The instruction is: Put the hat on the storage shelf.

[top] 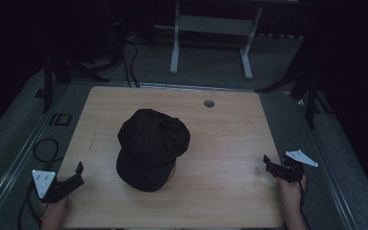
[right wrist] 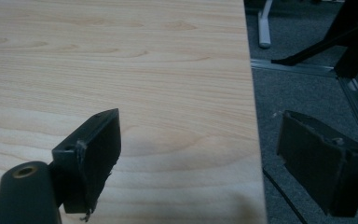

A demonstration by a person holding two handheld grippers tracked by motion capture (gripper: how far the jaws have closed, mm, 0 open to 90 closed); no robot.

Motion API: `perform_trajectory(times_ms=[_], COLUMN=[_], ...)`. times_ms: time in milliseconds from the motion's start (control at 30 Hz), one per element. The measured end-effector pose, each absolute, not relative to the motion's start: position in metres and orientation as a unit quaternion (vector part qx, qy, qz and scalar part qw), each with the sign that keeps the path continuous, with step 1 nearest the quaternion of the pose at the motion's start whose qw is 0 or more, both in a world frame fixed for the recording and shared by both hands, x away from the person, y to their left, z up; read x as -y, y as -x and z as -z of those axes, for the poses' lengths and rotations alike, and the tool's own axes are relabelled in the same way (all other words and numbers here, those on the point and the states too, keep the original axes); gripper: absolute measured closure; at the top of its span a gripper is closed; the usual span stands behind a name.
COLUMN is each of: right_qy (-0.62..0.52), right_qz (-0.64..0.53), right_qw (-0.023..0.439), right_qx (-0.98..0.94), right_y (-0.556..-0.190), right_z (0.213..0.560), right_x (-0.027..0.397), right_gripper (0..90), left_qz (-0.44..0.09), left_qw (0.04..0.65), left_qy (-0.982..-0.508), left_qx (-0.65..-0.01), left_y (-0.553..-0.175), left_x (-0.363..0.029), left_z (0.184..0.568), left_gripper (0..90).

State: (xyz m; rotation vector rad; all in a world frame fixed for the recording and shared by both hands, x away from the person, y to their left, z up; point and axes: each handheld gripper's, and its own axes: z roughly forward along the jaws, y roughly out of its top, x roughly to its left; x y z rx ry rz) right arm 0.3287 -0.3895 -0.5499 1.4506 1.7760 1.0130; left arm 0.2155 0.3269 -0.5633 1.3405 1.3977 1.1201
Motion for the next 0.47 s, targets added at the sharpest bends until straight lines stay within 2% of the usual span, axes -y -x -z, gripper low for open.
perform_trajectory(times_ms=[467], right_qy=[-0.557], right_qz=[-0.384], right_qw=[0.314], right_qx=[-0.666], right_y=[-0.328], right_z=[0.5498], right_x=[0.3924], right_gripper=[13.8], left_qz=[-0.448], left_qw=[0.437], left_qy=[-0.539], left_qx=[-0.564], left_y=[-0.216], left_x=[-0.3274], left_z=[0.5632], left_gripper=[1.8])
